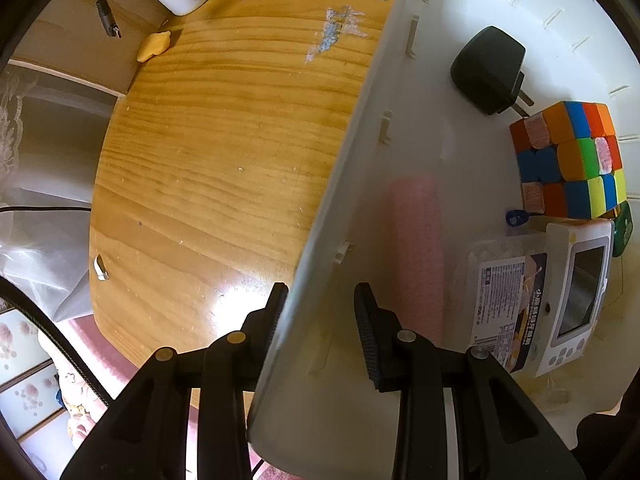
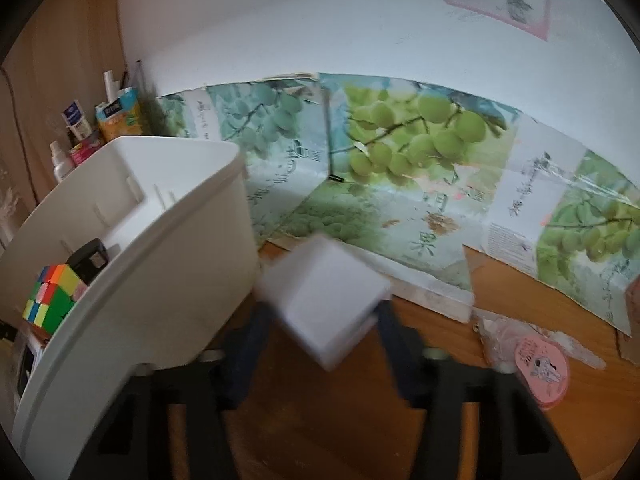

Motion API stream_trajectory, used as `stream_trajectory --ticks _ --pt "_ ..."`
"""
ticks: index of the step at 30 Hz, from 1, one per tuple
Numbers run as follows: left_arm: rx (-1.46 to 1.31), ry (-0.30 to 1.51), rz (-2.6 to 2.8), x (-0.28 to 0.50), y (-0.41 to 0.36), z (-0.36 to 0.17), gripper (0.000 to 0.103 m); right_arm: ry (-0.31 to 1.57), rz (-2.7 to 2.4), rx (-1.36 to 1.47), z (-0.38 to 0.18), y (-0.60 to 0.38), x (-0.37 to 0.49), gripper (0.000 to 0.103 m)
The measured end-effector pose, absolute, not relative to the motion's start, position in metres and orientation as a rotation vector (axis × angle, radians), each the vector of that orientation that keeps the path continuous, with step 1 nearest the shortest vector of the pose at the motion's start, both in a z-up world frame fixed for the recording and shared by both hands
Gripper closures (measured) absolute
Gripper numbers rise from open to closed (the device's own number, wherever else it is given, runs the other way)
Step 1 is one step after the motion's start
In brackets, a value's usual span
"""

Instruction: Organize rigid objects

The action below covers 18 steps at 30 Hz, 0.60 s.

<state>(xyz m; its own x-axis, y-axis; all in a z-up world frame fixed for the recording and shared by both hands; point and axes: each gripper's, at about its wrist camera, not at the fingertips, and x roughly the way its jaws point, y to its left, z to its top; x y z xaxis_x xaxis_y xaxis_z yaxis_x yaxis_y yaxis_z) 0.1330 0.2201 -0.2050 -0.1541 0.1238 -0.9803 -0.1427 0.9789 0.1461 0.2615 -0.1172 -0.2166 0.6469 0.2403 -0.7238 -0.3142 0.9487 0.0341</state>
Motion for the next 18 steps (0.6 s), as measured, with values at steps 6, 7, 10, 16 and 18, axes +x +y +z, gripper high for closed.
stream_trajectory --ticks 6,7,10,16,18 --pt "-0.019 1.699 0.221 0.126 0.222 -0.201 0.067 0.825 0.281 -0.110 -0.217 -0.116 0.260 0.085" --pt "-0.020 1.697 0.221 0.125 0.222 -0.201 0.067 0.825 0.279 -0.113 -0.215 -0.116 0.258 0.088" --pt "-0.025 1.691 0.216 0.121 0.223 -0.199 0.067 0.812 0.265 -0.078 -0.207 -0.120 0.251 0.089" --pt "-0.012 1.677 0.187 0.114 0.222 -0.196 0.067 0.829 0.193 -0.011 -0.192 -0.137 0.240 0.089" --pt "-0.007 1.675 0.178 0.112 0.221 -0.196 0.067 0.836 0.141 0.013 -0.188 -0.148 0.238 0.088"
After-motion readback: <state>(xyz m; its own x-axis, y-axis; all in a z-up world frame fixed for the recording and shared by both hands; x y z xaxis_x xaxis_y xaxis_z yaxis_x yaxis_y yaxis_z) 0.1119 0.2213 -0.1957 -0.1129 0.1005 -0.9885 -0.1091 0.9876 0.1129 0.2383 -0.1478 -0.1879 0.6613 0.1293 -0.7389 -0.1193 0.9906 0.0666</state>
